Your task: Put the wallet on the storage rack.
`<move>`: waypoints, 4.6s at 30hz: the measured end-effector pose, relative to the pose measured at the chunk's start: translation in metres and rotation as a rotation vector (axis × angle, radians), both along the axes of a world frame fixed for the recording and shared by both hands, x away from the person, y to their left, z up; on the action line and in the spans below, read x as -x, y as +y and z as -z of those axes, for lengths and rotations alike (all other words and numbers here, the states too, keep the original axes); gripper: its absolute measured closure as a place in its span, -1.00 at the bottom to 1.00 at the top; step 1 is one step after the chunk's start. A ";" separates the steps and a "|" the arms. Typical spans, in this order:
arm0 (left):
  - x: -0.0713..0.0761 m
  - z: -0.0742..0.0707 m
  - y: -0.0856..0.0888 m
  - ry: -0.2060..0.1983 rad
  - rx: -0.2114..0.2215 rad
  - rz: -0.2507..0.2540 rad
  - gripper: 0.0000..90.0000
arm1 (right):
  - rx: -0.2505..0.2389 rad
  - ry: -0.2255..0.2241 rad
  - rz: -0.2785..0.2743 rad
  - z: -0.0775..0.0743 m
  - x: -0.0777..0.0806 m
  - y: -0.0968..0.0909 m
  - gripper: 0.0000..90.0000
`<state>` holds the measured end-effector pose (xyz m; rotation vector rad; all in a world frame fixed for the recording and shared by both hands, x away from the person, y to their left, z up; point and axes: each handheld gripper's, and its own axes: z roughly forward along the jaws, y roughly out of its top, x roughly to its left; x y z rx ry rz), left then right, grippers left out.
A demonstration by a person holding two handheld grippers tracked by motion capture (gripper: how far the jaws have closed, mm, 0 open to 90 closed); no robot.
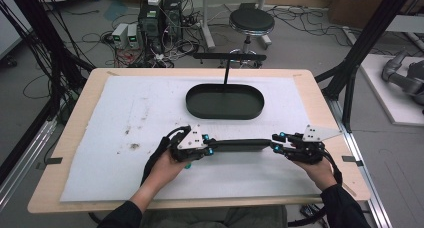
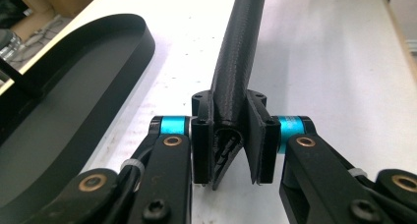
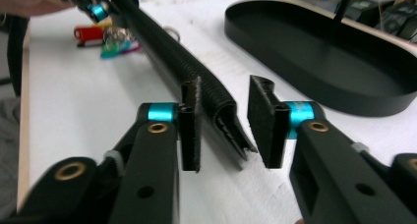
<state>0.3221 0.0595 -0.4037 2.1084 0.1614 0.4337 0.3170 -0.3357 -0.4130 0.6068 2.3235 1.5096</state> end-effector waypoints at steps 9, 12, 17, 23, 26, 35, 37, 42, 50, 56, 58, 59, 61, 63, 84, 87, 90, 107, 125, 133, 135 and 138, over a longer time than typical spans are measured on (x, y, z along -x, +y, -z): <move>-0.007 -0.001 0.013 0.154 0.097 0.043 0.67 | -0.057 0.044 -0.034 0.000 -0.003 -0.002 -0.16; -0.009 0.001 0.014 0.182 0.115 0.047 0.67 | -0.027 0.062 -0.075 0.004 -0.005 0.005 -0.26; -0.011 0.005 0.017 0.198 0.131 0.058 0.67 | 0.024 0.090 -0.070 0.012 -0.010 0.016 -0.28; -0.012 0.007 0.017 0.198 0.143 0.062 0.67 | 0.062 0.107 -0.088 0.020 -0.017 0.029 0.00; -0.013 0.008 0.018 0.197 0.151 0.061 0.66 | 0.102 0.114 -0.108 0.025 -0.018 0.035 0.21; -0.014 0.008 0.022 0.200 0.197 -0.008 0.25 | 0.113 0.078 -0.159 0.022 -0.015 0.036 0.71; -0.013 0.005 0.025 0.189 0.214 -0.025 0.14 | 0.107 0.080 -0.161 0.022 -0.015 0.036 0.72; -0.008 -0.002 0.037 0.150 0.242 -0.081 -0.02 | 0.090 0.060 -0.137 0.017 -0.012 0.033 0.72; 0.004 -0.011 0.068 0.115 0.300 -0.163 -0.09 | 0.049 0.028 -0.059 0.008 -0.013 0.028 0.73; 0.013 -0.012 0.090 0.109 0.332 -0.223 -0.14 | 0.012 0.005 0.005 -0.003 -0.021 0.024 0.73; 0.016 -0.011 0.096 0.111 0.338 -0.237 -0.14 | -0.006 -0.003 0.023 -0.007 -0.025 0.024 0.73; 0.018 -0.010 0.099 0.108 0.339 -0.243 -0.14 | -0.014 -0.006 0.032 -0.009 -0.028 0.024 0.73; 0.020 -0.009 0.105 0.108 0.352 -0.258 -0.14 | -0.024 -0.020 0.053 -0.013 -0.033 0.026 0.73; 0.022 -0.008 0.109 0.103 0.361 -0.266 -0.14 | -0.032 -0.026 0.076 -0.017 -0.038 0.029 0.73; 0.025 -0.005 0.110 0.075 0.364 -0.265 -0.15 | -0.072 -0.016 0.153 -0.026 -0.118 0.077 0.73; 0.025 -0.005 0.112 0.075 0.367 -0.272 -0.15 | -0.059 -0.014 0.164 -0.022 -0.128 0.085 0.73; 0.025 -0.005 0.113 0.077 0.368 -0.272 -0.15 | -0.065 -0.014 0.174 -0.016 -0.136 0.090 0.73; 0.025 -0.004 0.109 0.077 0.364 -0.255 -0.15 | -0.028 0.005 0.214 0.016 -0.165 0.080 0.71; 0.026 -0.003 0.107 0.072 0.345 -0.257 -0.15 | 0.113 0.061 0.309 0.021 -0.167 0.076 0.43; 0.025 -0.002 0.107 0.065 0.330 -0.269 -0.15 | 0.079 0.073 0.348 0.008 -0.160 0.067 0.05; 0.024 -0.001 0.107 0.067 0.334 -0.274 -0.16 | 0.047 0.081 0.351 0.003 -0.156 0.062 -0.01; 0.022 -0.001 0.108 0.069 0.332 -0.279 -0.16 | 0.025 0.072 0.338 -0.007 -0.150 0.055 -0.05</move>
